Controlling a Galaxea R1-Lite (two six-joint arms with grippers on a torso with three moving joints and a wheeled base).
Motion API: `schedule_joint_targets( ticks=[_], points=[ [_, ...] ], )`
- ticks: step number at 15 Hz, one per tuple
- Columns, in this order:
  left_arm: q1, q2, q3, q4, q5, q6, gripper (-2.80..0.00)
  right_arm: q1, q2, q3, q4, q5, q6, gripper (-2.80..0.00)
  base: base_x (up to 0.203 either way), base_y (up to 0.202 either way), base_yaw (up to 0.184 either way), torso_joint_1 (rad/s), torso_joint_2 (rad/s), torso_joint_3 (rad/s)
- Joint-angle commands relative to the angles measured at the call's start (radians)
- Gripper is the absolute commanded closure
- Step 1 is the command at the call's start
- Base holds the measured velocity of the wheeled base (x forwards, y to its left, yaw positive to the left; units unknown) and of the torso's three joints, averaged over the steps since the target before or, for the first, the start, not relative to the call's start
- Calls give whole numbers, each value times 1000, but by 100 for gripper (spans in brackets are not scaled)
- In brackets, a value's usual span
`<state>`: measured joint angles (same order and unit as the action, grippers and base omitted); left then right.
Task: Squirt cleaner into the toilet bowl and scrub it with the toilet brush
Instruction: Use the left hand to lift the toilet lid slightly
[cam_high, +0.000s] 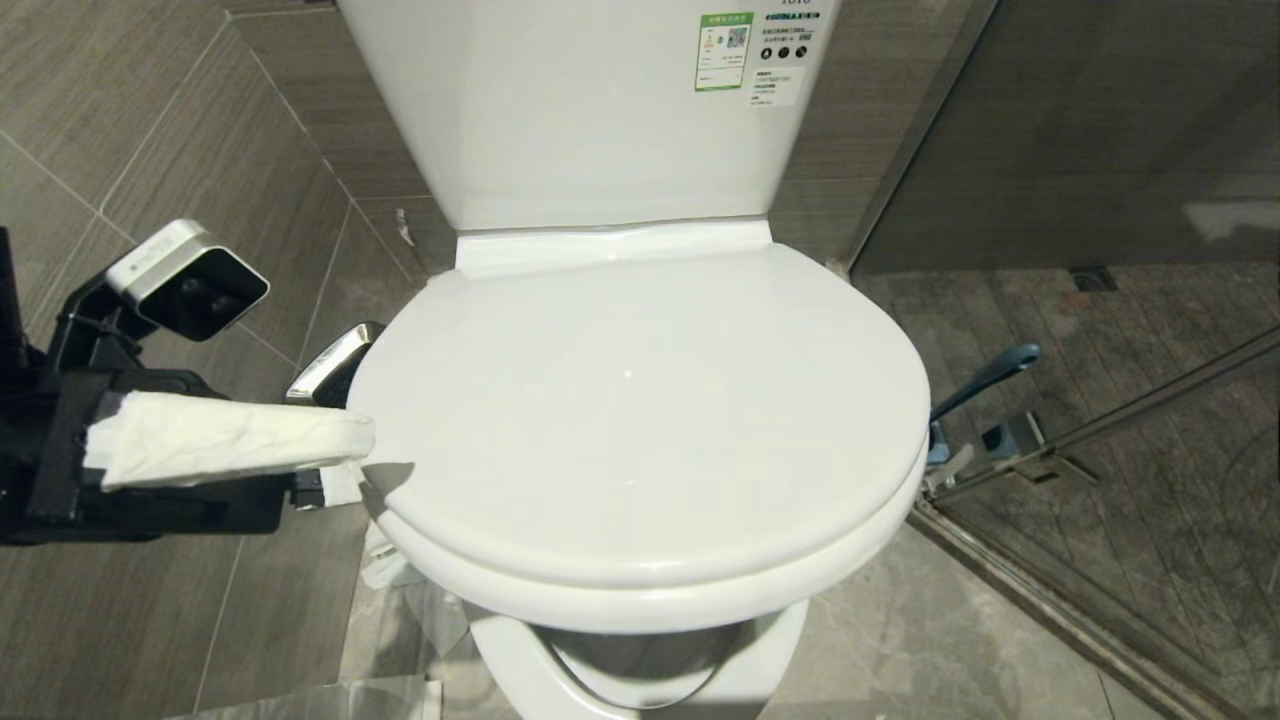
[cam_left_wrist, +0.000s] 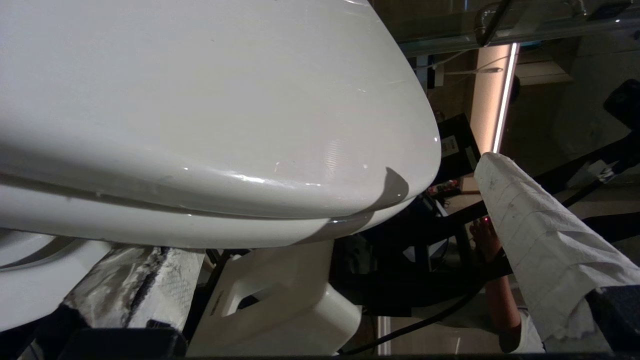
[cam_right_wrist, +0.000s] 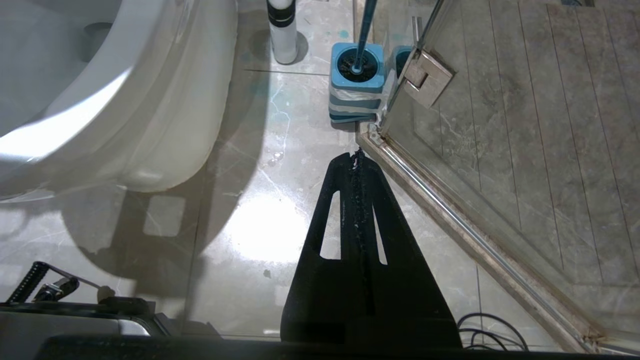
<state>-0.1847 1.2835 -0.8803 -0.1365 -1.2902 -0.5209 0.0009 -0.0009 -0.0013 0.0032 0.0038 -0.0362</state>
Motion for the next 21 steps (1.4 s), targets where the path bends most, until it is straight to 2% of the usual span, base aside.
schedule_joint_targets(
  ticks=[1, 4, 12, 16, 21],
  points=[
    [1, -27, -20, -6, -6, -37, -280, -1, 1, 0, 0, 1, -1, 0, 0, 0, 0, 0, 0, 0],
    [5, -26, -43, -24, 2, -33, -280, 0, 1, 0, 0, 1, -1, 0, 0, 0, 0, 0, 0, 0],
    [8, -5, -105, -198, 50, -37, -280, 1, 1, 0, 0, 1, -1, 0, 0, 0, 0, 0, 0, 0],
    [8, 38, -146, -298, 145, -39, -280, 0, 1, 0, 0, 0, -1, 0, 0, 0, 0, 0, 0, 0],
    [7, 143, -279, -382, 253, -38, -280, -1, 1, 0, 0, 0, -1, 0, 0, 0, 0, 0, 0, 0]
  ],
)
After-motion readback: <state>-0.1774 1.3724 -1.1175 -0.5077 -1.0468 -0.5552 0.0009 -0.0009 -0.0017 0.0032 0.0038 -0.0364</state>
